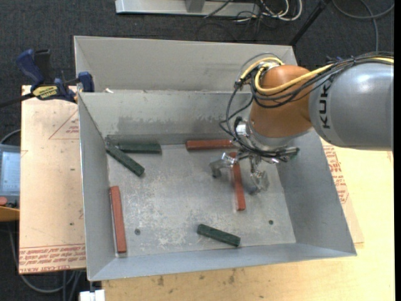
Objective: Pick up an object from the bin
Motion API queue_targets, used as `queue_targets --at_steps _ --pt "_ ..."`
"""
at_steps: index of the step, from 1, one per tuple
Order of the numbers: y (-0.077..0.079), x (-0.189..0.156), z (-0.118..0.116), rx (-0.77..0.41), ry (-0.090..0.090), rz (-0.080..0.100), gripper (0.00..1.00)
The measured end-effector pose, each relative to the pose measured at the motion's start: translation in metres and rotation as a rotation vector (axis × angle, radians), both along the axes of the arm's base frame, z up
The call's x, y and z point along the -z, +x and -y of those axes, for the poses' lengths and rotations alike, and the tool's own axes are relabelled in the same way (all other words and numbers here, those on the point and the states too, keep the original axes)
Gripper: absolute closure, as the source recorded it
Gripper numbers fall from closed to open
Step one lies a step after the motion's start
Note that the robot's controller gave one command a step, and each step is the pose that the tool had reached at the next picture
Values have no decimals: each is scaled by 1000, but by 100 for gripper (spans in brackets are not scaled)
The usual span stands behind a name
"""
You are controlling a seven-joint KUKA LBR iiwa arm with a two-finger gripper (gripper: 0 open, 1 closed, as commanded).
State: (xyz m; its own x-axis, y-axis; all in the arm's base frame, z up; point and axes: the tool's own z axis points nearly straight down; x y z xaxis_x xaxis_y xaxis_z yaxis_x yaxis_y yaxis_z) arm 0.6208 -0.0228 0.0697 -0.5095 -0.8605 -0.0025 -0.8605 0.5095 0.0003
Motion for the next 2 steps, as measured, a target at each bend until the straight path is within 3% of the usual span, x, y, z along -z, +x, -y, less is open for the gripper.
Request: queue_targets --at_steps 1,2 --pt "1 -1 0 1 -1 1 100" --pt "2 -54 -1 5 0 7 100"
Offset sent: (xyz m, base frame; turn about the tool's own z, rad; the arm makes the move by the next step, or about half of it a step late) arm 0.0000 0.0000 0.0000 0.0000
